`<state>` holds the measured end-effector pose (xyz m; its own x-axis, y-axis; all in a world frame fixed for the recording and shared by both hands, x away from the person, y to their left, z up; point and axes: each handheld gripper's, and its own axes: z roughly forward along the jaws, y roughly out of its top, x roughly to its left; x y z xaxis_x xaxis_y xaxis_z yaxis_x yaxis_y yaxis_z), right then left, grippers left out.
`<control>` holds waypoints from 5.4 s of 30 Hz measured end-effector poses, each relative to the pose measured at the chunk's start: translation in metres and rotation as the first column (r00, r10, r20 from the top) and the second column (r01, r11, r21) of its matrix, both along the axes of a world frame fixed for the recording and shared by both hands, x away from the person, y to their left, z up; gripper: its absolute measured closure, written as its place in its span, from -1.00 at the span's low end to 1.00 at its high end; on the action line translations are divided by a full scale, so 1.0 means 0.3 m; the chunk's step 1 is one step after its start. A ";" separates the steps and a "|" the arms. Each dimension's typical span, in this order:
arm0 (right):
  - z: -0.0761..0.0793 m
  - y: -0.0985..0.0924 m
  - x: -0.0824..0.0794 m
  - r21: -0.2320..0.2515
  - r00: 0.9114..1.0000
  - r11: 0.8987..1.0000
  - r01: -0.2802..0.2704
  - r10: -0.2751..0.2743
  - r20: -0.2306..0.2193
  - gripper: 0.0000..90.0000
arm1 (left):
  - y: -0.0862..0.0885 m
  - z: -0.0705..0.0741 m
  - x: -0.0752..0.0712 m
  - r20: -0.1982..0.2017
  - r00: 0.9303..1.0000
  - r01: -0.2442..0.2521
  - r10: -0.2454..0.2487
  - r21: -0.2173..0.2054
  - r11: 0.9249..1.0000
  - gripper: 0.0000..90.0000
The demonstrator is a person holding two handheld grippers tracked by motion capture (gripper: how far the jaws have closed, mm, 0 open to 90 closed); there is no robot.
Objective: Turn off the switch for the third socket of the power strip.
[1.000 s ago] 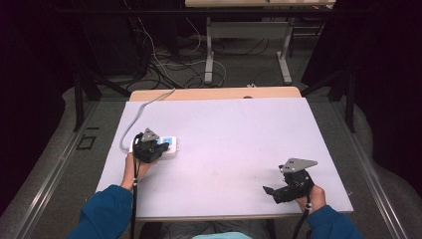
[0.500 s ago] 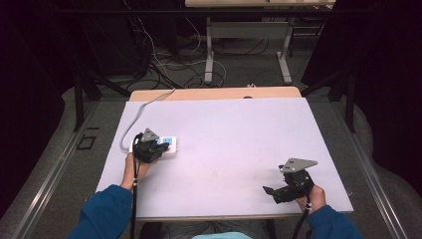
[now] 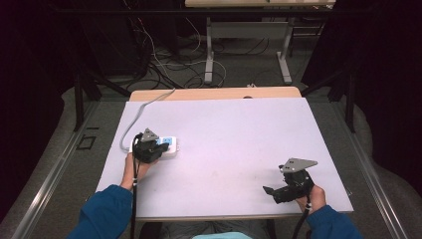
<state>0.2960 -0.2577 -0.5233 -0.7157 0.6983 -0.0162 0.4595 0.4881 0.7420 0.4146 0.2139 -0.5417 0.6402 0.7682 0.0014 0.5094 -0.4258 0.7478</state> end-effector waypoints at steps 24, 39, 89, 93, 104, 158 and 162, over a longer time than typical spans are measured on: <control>0.000 -0.001 0.002 -0.008 1.000 1.000 -0.003 0.003 0.009 -0.87 | -0.001 -0.002 0.000 0.013 1.000 0.002 -0.002 -0.001 1.000 1.00; -0.001 0.002 0.000 -0.001 1.000 1.000 0.003 -0.003 0.002 -0.87 | -0.001 -0.002 0.000 0.014 1.000 0.003 -0.003 0.000 1.000 1.00; 0.000 0.000 0.000 -0.001 1.000 1.000 0.000 0.000 0.002 -0.87 | -0.006 0.001 -0.001 0.025 1.000 0.009 -0.010 0.020 1.000 1.00; 0.000 0.000 0.000 -0.001 1.000 1.000 0.000 0.000 0.001 -0.87 | -0.007 0.002 -0.001 0.023 1.000 0.008 -0.009 0.024 1.000 1.00; 0.001 -0.001 0.000 -0.001 1.000 1.000 -0.002 0.002 0.000 -0.87 | -0.009 0.010 -0.005 0.039 0.999 0.009 -0.010 0.022 1.000 1.00; 0.002 0.001 0.001 -0.001 1.000 1.000 -0.011 0.011 0.020 -0.87 | 0.042 0.102 -0.145 0.033 0.998 -0.050 0.048 0.061 0.997 -1.00; 0.001 0.002 0.002 -0.002 1.000 1.000 -0.008 0.008 0.022 -0.87 | 0.040 0.102 -0.172 0.030 0.998 -0.056 0.054 0.062 0.996 -1.00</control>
<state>0.2967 -0.2572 -0.5230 -0.7207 0.6924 -0.0329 0.4393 0.4930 0.7510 0.3630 0.2259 -0.5111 0.5957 0.8003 0.0679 0.5128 -0.4441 0.7347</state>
